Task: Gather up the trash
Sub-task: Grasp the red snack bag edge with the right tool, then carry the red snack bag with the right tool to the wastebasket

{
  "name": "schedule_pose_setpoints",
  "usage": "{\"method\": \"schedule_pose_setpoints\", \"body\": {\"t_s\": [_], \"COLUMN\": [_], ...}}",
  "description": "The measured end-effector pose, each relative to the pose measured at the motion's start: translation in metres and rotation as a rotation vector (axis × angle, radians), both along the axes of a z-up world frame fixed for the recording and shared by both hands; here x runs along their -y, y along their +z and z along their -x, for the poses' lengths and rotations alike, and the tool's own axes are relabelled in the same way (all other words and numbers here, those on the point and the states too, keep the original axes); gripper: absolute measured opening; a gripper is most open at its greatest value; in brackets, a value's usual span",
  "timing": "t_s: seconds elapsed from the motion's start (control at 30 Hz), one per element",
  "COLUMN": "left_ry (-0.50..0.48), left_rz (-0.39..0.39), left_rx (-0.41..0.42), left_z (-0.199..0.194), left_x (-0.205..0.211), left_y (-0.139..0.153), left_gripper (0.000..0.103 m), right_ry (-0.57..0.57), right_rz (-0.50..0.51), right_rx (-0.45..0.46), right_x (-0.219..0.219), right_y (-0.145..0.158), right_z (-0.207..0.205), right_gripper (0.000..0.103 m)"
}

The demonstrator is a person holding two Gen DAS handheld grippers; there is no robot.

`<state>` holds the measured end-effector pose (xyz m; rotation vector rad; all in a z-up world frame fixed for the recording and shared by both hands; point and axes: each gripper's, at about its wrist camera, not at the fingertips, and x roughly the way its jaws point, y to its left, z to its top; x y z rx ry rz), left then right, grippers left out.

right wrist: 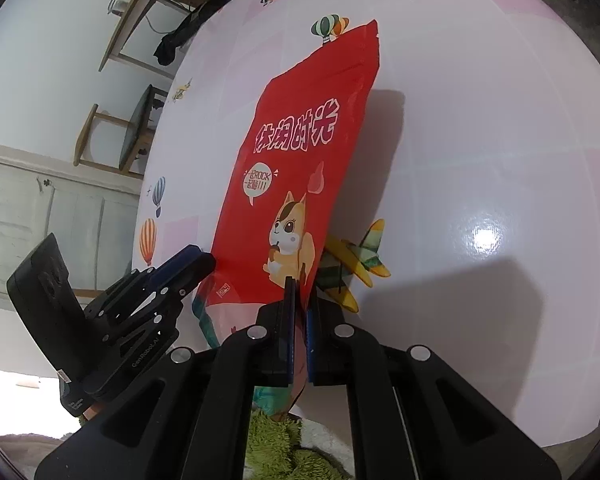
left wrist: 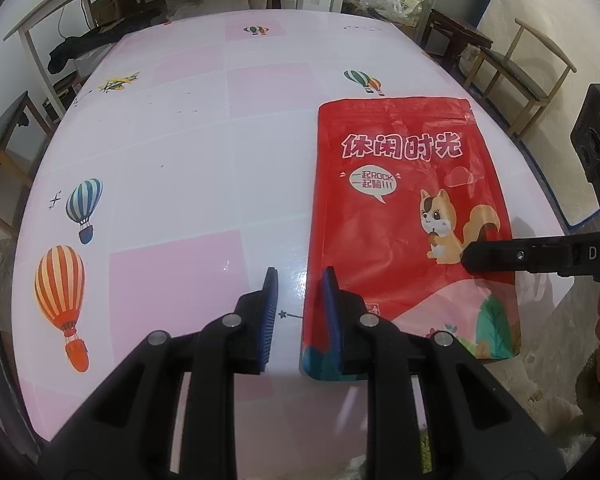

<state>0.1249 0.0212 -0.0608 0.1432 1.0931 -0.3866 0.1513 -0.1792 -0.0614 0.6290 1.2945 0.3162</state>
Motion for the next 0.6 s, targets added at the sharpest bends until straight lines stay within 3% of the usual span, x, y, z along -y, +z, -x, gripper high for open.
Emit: {"method": "schedule_pose_setpoints", "body": {"t_s": [0.6], "left_ry": [0.029], "left_rz": [0.008], "left_rx": [0.024], "left_z": [0.005], "left_x": [-0.004], "left_y": [0.007], "left_gripper": [0.021], "right_ry": [0.012], "right_rz": [0.013], "right_rx": [0.057], "right_x": [0.008], "right_y": [0.013], "right_z": [0.003], "right_gripper": [0.004]}}
